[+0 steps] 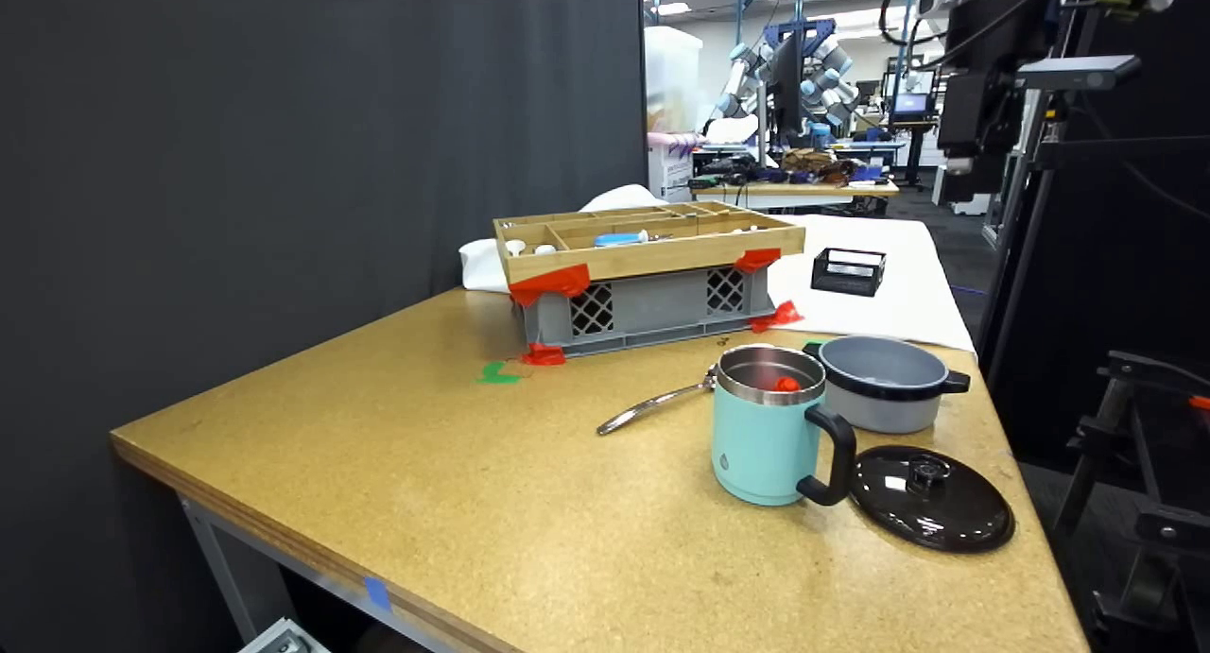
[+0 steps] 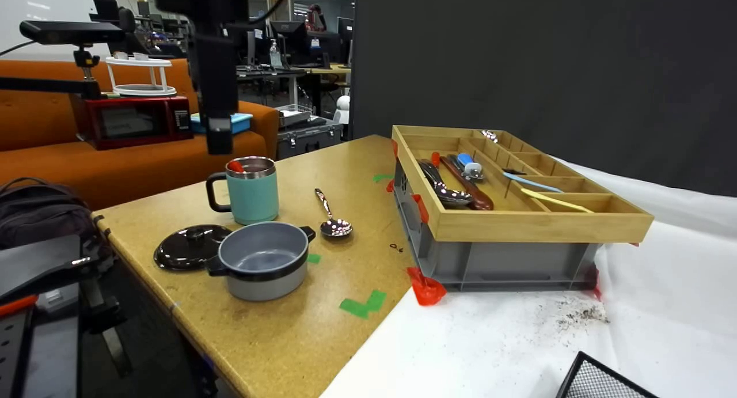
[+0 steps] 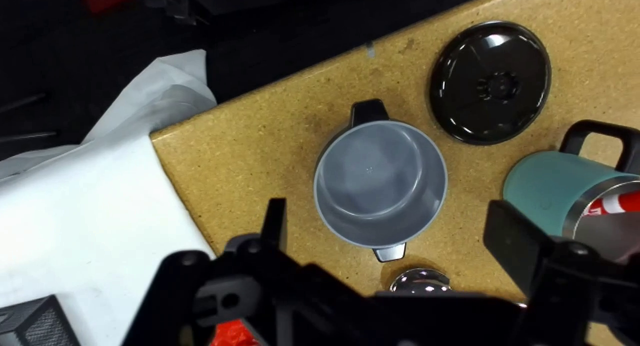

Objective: Move the pot and move it slightly to the right on the table

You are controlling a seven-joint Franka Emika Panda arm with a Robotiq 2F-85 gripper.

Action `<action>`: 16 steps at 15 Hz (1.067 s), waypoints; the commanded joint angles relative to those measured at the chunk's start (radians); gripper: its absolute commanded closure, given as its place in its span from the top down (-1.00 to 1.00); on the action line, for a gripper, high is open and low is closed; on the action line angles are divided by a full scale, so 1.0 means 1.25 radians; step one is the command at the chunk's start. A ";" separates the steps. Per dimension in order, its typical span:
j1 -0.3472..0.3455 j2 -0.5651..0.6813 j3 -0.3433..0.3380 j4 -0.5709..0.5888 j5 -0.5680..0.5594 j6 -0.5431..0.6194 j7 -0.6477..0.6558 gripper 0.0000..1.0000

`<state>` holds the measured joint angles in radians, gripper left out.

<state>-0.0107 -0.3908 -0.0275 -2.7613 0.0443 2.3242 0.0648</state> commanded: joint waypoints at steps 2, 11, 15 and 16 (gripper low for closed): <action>0.009 0.158 -0.036 0.025 0.093 0.139 -0.071 1.00; -0.002 0.399 -0.014 0.059 0.282 0.330 -0.251 1.00; -0.028 0.490 0.024 0.072 0.269 0.418 -0.247 1.00; -0.036 0.510 0.031 0.077 0.260 0.435 -0.243 1.00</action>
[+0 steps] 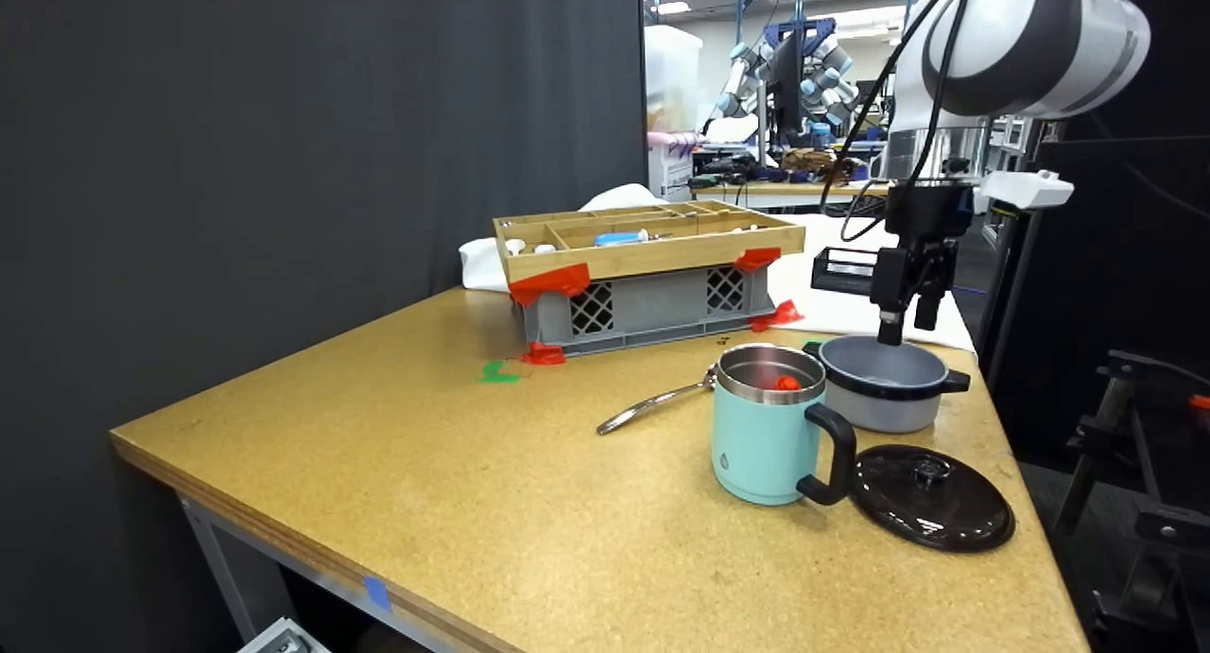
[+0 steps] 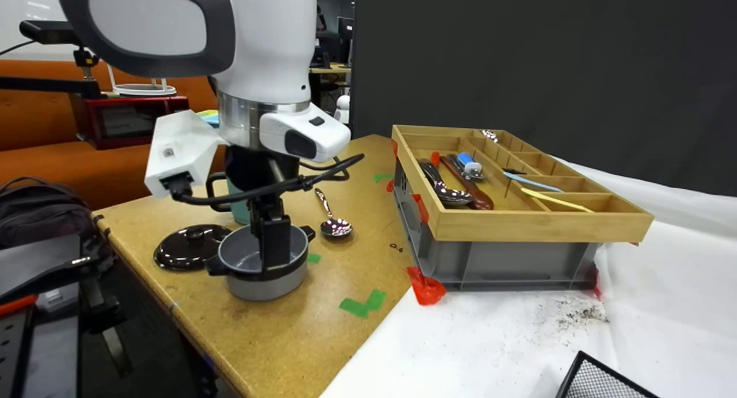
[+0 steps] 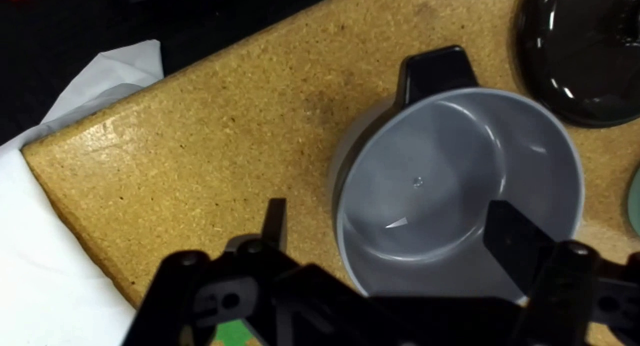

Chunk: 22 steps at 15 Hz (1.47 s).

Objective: Move the pot and move it slightly to the right on the table

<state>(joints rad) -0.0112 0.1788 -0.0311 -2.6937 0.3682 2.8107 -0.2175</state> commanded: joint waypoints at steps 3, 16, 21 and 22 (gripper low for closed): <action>-0.065 0.109 0.060 0.037 -0.019 0.093 -0.008 0.49; -0.079 0.121 0.050 0.048 -0.140 0.117 0.080 -1.00; -0.110 0.072 0.027 0.051 -0.144 0.093 0.089 -0.98; -0.114 0.062 0.017 0.051 -0.144 0.090 0.091 -0.98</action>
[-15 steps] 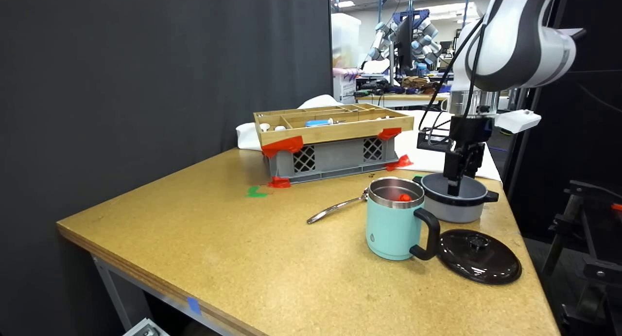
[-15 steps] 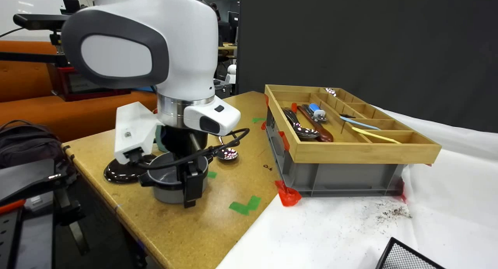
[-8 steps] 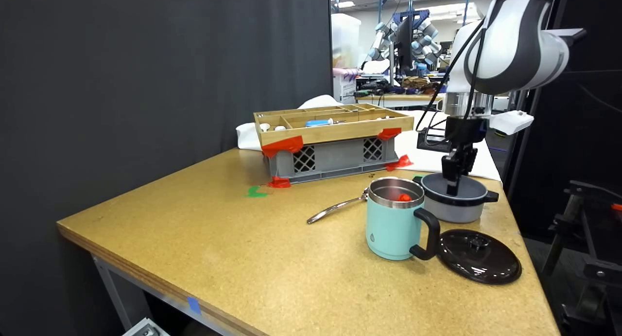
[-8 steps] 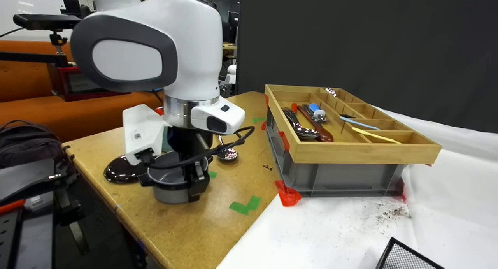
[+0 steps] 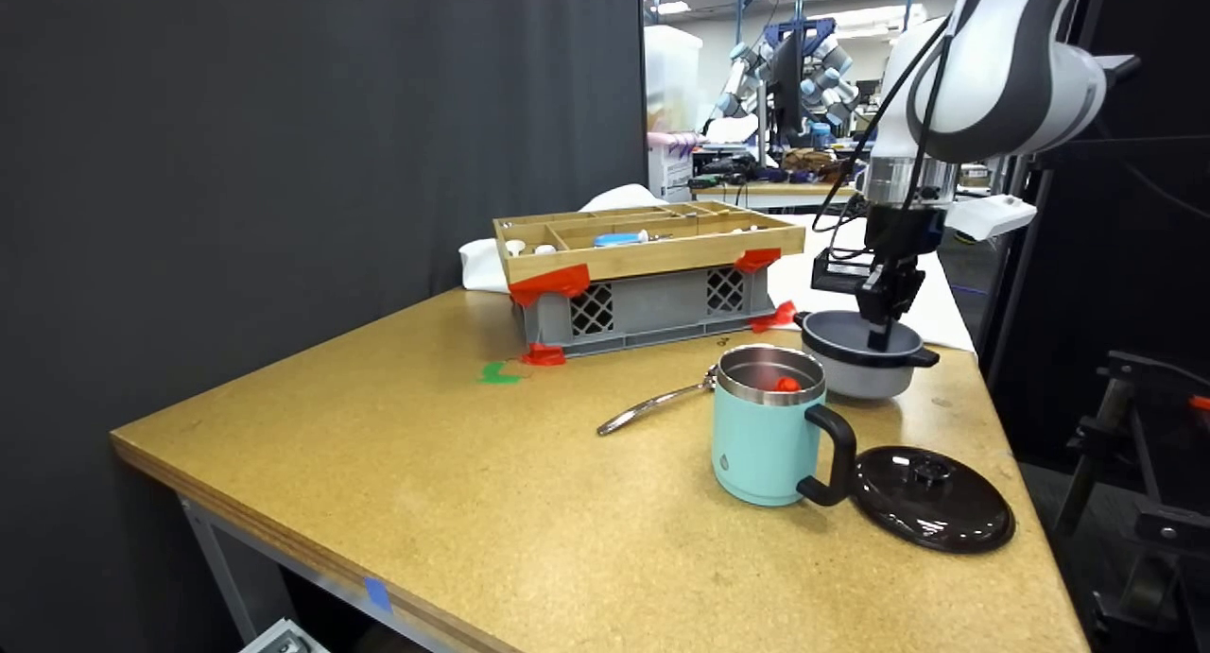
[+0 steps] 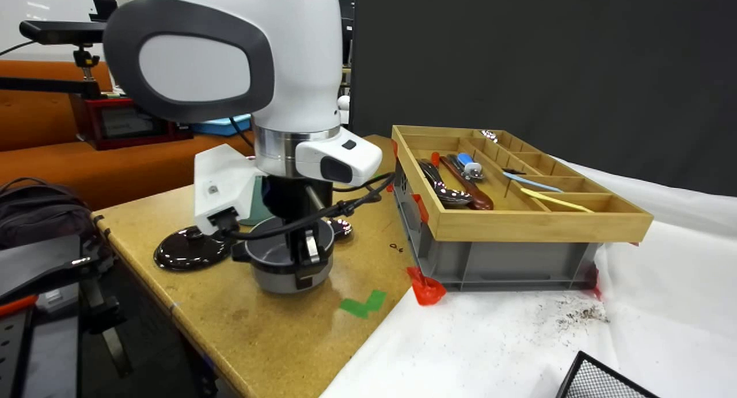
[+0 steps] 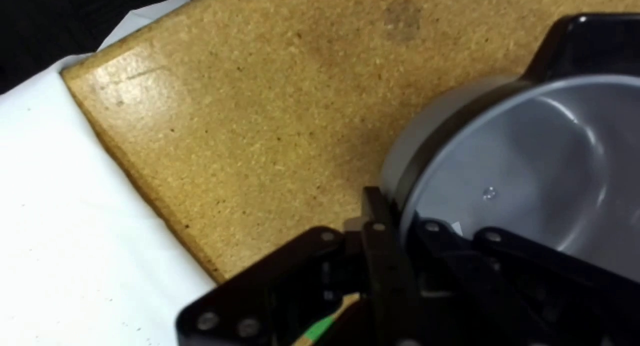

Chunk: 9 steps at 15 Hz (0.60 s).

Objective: Move the pot and move it slightly to the right on the table

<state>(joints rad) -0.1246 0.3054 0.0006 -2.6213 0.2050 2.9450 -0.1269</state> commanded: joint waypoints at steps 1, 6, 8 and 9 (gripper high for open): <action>-0.024 -0.053 -0.022 -0.008 -0.016 -0.017 0.024 -0.98; -0.020 -0.072 -0.108 0.002 -0.052 -0.019 0.070 -0.98; -0.019 -0.064 -0.135 0.005 -0.070 -0.021 0.091 -0.98; -0.023 -0.058 -0.139 0.011 -0.070 -0.031 0.098 -0.98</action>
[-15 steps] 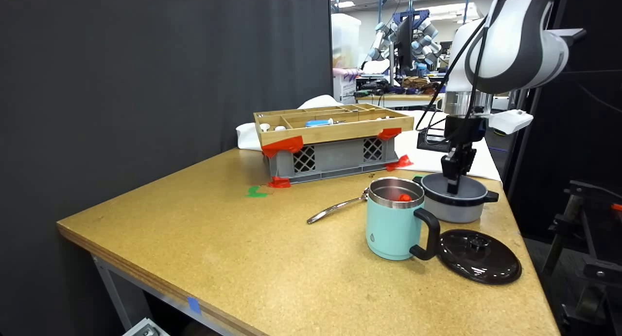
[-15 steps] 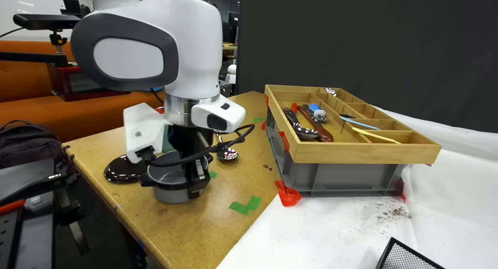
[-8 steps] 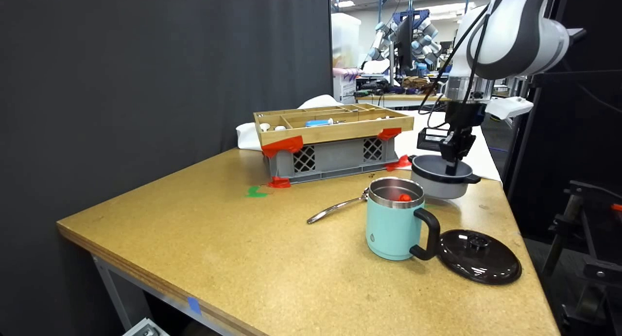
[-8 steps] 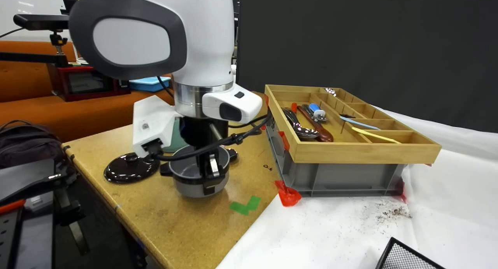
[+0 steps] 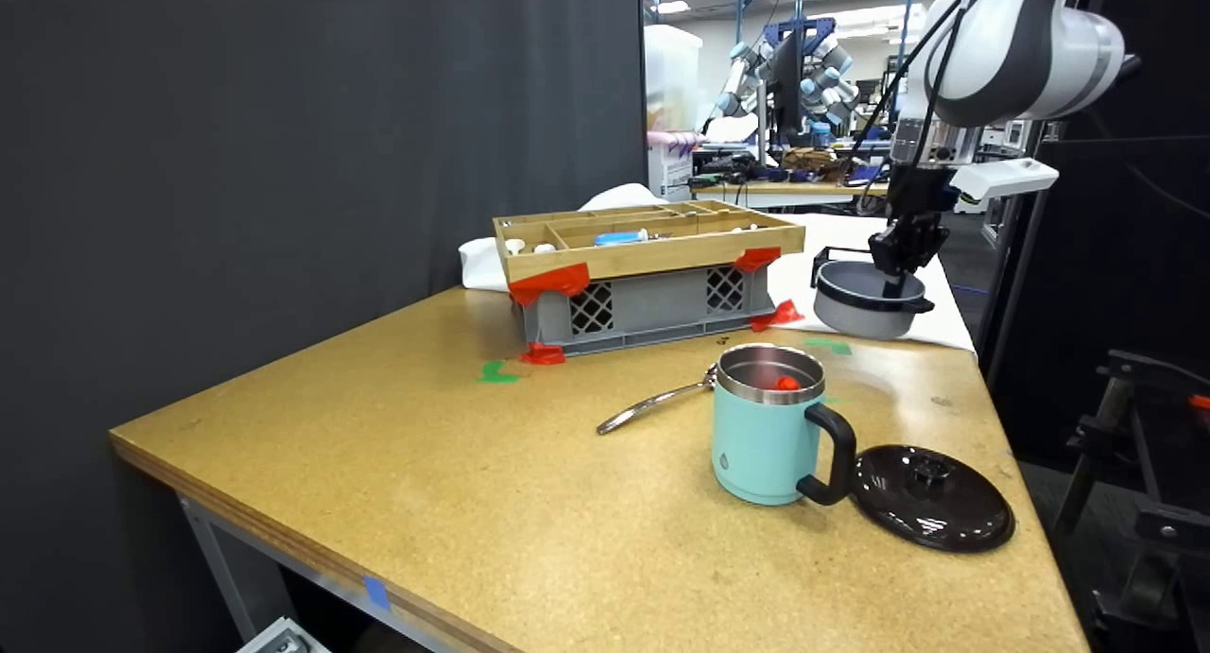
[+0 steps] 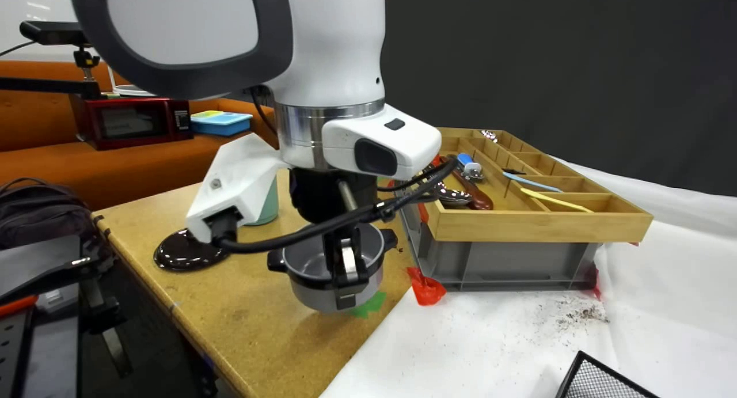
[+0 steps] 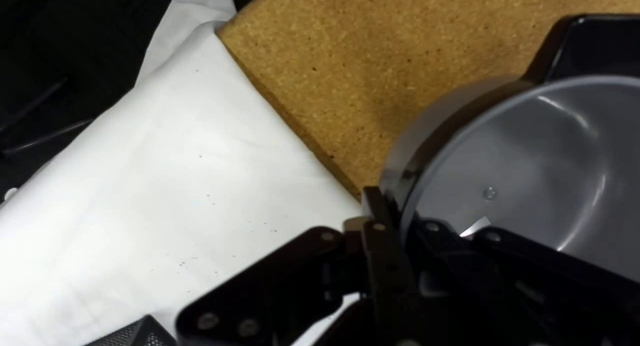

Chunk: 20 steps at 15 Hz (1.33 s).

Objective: Move the pot and move it slightly to the right on the table

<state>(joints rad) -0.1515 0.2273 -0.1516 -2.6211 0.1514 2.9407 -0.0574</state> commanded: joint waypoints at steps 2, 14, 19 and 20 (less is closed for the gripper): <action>-0.006 0.020 -0.008 0.025 0.000 -0.075 0.067 -0.98; -0.028 0.056 0.030 0.054 0.186 -0.100 0.185 -0.98; -0.023 0.095 0.021 0.058 0.188 -0.039 0.241 -0.98; -0.021 0.106 0.026 0.062 0.190 -0.026 0.249 -0.98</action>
<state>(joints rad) -0.1838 0.3177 -0.1338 -2.5620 0.3686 2.8526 0.2219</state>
